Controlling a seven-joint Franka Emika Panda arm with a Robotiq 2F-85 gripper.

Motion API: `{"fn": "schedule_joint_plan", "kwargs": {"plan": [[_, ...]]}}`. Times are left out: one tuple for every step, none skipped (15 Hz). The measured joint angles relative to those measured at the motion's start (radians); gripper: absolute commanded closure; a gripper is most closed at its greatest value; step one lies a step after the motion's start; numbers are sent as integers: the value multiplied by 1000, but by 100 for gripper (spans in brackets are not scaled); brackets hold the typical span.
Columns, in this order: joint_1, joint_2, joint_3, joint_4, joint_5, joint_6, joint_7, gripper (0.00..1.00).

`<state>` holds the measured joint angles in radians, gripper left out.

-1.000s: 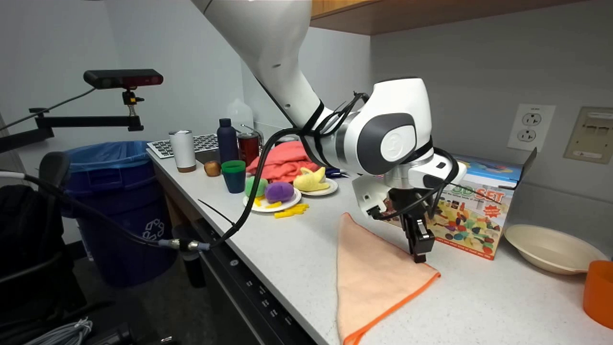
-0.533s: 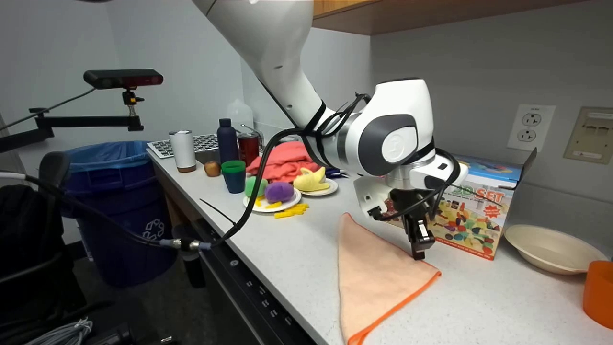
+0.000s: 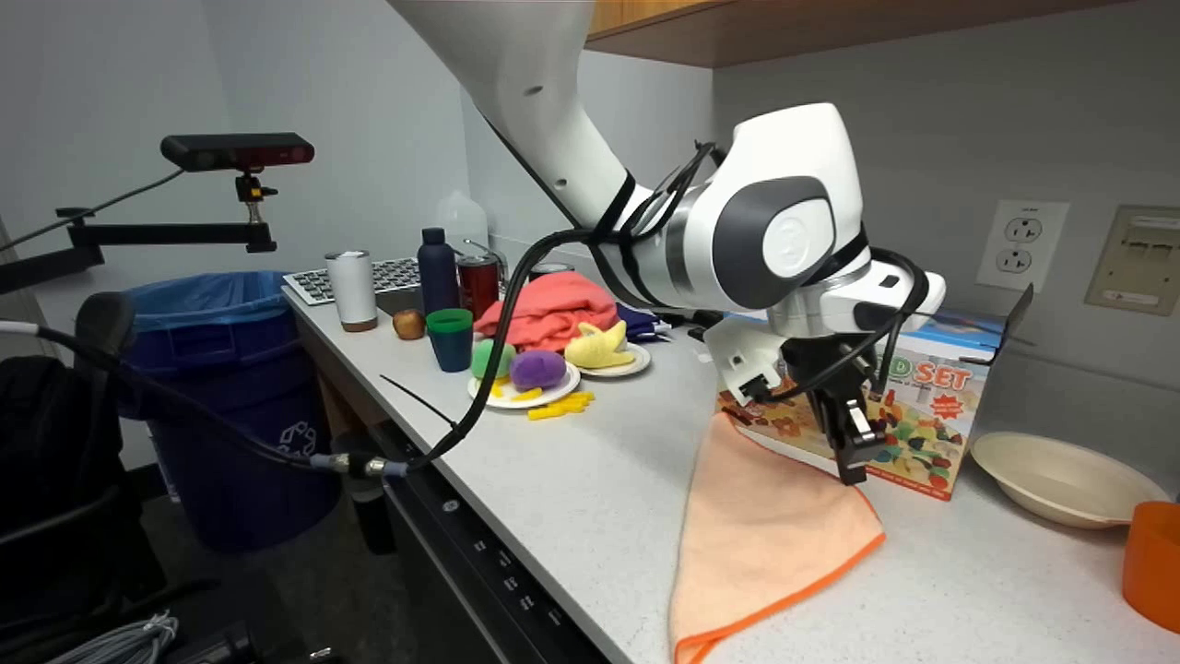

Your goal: Unfold the orange towel

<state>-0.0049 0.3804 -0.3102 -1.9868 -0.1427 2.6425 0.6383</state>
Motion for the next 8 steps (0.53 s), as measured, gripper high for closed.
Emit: {"fn": "schedule_joint_plan", "kwargs": {"plan": [[0,-20,-3,-6,-9,-1,0,100],[0,-41,-2,-15,-10,-7,-6,100],[0,-64,1,-25,-9,-15,-13,100],[-1,-88,7,-37,-6,-25,-24,100],[-2,-113,14,-51,-4,-40,-36,100],[-2,-140,21,-66,-4,-54,-45,100],[-2,-167,28,-82,-4,-68,-52,100],[-2,-195,35,-99,-4,-83,-55,100]]}}
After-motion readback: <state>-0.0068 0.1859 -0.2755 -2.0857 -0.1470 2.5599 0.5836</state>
